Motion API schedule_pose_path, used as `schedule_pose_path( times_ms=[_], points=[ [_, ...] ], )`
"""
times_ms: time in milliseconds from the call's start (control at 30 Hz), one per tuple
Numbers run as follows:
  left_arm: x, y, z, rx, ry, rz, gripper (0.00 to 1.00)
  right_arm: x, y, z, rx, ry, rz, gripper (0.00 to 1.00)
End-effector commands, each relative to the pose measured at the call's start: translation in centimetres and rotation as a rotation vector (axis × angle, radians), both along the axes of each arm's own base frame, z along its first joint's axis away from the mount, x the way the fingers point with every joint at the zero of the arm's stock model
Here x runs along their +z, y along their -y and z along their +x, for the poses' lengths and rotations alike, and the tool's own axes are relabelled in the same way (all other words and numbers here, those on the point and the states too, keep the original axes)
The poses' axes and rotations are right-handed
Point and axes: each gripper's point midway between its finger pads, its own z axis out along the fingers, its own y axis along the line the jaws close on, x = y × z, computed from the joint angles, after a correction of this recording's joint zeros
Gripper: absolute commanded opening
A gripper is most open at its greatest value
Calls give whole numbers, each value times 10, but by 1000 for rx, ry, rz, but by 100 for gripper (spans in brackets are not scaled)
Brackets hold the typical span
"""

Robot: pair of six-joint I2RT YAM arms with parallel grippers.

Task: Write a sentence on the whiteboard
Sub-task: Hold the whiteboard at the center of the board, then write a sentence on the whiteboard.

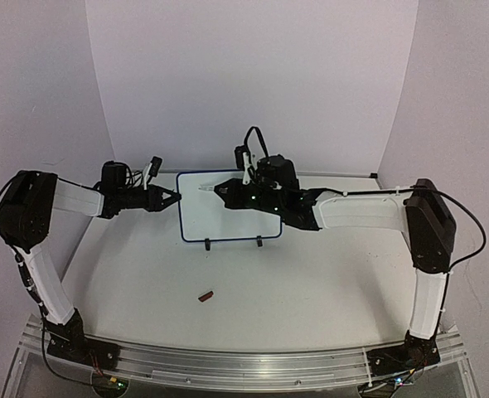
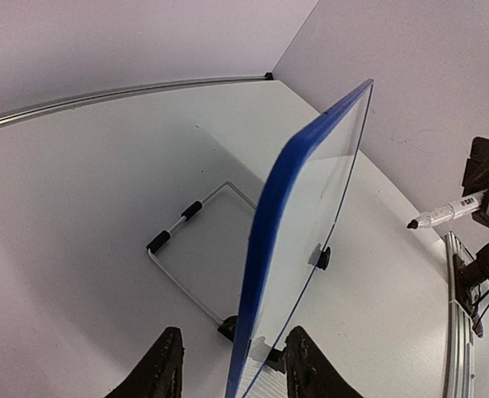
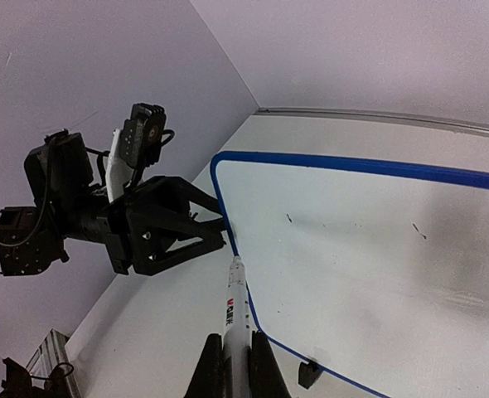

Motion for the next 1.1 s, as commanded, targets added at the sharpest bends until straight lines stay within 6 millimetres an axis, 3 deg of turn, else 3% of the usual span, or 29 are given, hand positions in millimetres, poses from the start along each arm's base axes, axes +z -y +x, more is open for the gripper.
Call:
schedule_pose_path(
  times_ms=[0, 333, 567, 800, 1067],
  points=[
    [12, 11, 6, -48, 73, 13, 38, 19, -16, 13, -19, 59, 59, 0],
    [1, 23, -2, -74, 75, 47, 11, 17, -33, 26, -29, 90, 59, 0],
    [-6, 23, -11, -91, 103, 64, 1, 23, -37, 17, 5, 106, 69, 0],
    [-10, 25, -19, -118, 107, 62, 0, 17, -36, 8, 25, 98, 59, 0],
    [-12, 26, -23, -125, 95, 61, 0, 14, -33, 13, -8, 96, 58, 0]
  ],
)
